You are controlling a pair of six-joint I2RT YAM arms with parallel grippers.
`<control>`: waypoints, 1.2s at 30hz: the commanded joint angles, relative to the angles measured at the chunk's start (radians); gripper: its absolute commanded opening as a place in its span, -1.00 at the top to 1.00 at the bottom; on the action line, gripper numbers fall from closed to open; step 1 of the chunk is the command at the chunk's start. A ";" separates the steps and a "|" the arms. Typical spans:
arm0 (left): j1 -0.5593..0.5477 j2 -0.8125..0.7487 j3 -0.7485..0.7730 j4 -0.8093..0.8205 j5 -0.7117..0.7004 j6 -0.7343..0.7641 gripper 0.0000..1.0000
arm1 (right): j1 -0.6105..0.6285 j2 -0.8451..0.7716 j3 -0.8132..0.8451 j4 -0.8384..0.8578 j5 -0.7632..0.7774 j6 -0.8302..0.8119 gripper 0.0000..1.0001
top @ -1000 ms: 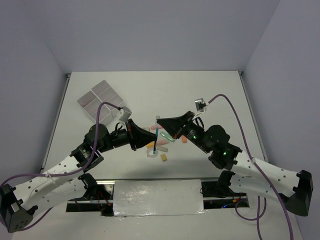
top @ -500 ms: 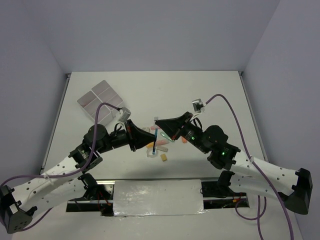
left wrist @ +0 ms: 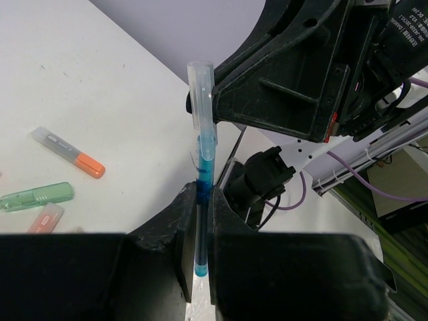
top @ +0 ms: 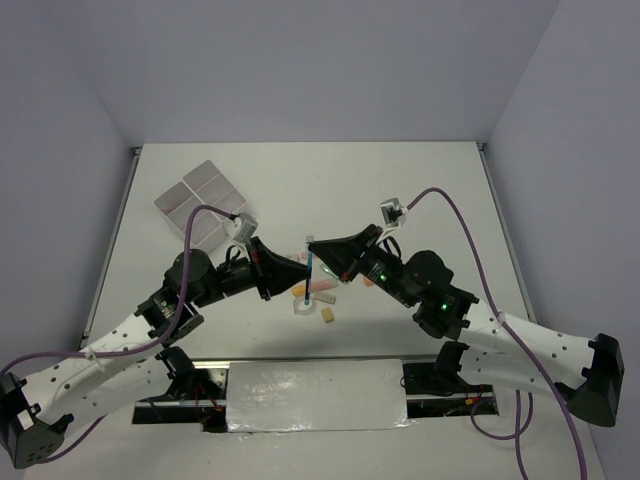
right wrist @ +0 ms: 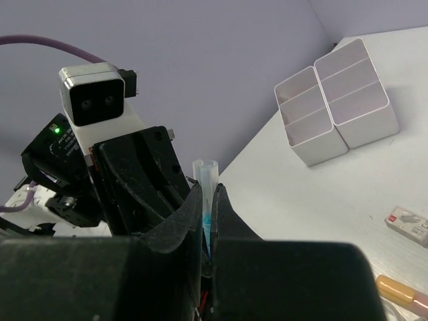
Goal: Sort the stationery into containers
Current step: Close the pen cap on the pen.
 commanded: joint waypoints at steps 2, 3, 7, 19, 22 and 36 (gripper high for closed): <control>-0.003 -0.013 0.029 0.092 -0.037 0.003 1.00 | 0.018 0.002 0.008 0.050 -0.013 -0.014 1.00; -0.003 -0.013 0.029 0.101 -0.037 -0.001 1.00 | 0.022 -0.001 0.003 0.062 -0.018 -0.020 1.00; -0.003 -0.012 0.018 0.158 -0.037 -0.029 1.00 | 0.036 -0.001 -0.022 0.094 -0.018 -0.046 1.00; -0.003 -0.039 0.050 0.118 -0.061 0.015 1.00 | 0.052 0.016 -0.034 0.073 -0.087 -0.157 1.00; -0.003 -0.058 0.041 0.121 -0.083 0.029 1.00 | 0.052 0.019 -0.048 0.080 -0.099 -0.135 1.00; -0.003 -0.079 0.027 0.144 -0.097 0.123 1.00 | 0.052 0.061 -0.031 -0.016 -0.122 -0.013 1.00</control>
